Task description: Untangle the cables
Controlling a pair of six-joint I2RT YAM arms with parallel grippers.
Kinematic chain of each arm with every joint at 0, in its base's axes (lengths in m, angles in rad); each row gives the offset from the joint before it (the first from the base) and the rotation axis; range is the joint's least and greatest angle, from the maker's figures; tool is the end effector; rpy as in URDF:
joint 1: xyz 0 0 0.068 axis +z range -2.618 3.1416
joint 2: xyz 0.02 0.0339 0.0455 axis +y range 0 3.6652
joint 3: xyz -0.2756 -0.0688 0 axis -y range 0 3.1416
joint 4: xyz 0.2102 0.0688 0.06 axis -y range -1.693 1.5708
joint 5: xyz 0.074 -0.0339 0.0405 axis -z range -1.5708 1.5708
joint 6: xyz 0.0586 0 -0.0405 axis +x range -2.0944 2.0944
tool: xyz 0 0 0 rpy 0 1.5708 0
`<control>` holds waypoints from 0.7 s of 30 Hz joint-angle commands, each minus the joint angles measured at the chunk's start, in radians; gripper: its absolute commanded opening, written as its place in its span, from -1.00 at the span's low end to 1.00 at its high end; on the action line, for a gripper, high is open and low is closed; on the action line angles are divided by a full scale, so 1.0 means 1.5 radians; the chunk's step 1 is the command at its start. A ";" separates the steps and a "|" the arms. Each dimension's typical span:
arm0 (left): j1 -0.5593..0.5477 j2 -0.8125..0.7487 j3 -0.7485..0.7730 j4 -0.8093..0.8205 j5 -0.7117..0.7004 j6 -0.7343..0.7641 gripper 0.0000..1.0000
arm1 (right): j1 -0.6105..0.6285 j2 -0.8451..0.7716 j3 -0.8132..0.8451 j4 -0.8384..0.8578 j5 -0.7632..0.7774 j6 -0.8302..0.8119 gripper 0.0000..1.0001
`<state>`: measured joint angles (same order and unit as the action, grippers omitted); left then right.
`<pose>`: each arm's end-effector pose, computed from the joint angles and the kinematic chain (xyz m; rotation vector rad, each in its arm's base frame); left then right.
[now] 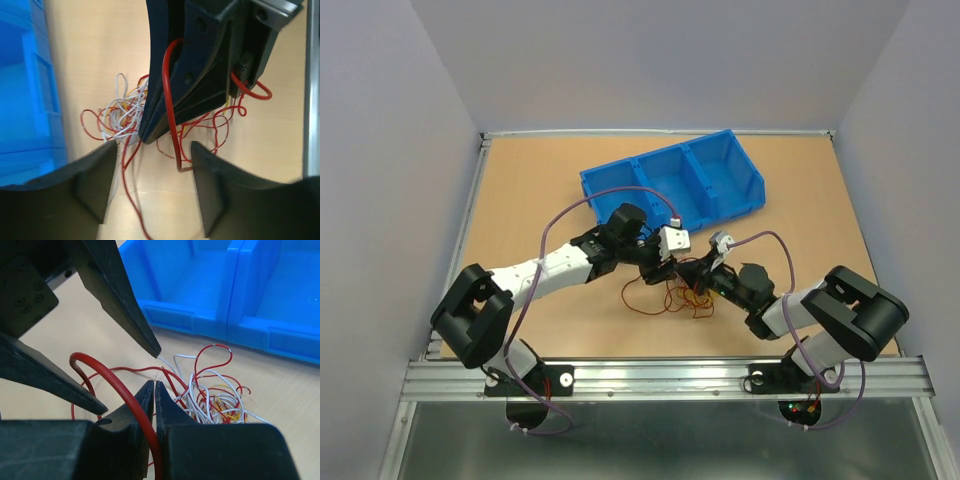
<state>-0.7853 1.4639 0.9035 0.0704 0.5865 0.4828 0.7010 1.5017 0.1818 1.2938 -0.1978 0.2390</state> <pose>0.1955 -0.2413 0.2688 1.4990 1.4177 -0.7895 0.1780 0.1653 0.1963 -0.5367 1.5803 0.8799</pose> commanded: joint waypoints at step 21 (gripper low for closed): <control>-0.016 -0.061 0.025 0.046 -0.079 -0.030 -1.00 | 0.003 0.005 -0.002 0.199 -0.042 -0.010 0.48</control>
<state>-0.8051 1.4242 0.9546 0.0971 0.4728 0.4442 0.7017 1.5143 0.1802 1.2942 -0.2382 0.2321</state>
